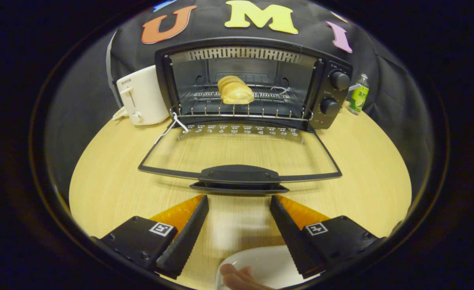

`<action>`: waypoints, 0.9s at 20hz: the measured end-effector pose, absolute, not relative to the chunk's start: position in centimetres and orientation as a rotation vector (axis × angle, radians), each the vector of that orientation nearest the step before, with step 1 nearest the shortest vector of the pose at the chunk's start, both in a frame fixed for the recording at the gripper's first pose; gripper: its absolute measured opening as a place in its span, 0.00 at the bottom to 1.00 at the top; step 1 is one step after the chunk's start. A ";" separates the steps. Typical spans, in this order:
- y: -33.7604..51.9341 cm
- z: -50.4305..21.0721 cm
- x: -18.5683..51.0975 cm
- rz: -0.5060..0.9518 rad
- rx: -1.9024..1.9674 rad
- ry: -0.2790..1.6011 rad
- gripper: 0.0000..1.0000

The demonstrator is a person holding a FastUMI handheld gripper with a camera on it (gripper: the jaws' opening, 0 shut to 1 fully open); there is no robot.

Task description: Open the toaster oven, put the food inside, and close the toaster oven door.

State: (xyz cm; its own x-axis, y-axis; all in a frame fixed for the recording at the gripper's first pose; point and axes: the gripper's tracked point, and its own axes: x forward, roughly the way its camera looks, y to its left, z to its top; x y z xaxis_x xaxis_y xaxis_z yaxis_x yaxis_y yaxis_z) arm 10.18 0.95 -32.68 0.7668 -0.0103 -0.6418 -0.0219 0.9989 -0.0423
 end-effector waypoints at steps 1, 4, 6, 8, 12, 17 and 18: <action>1.0 -32.7 10.3 -0.005 -0.039 0.701 1.00; 0.9 -32.4 10.2 -0.036 -0.026 0.706 1.00; 0.9 -32.5 10.2 -0.043 -0.040 0.708 1.00; 0.9 -32.2 10.1 -0.044 -0.037 0.700 1.00; 0.9 -31.6 9.8 -0.043 -0.040 0.676 1.00; 1.0 -29.9 9.4 -0.035 -0.046 0.612 1.00; 1.0 -29.3 9.3 -0.035 -0.053 0.592 1.00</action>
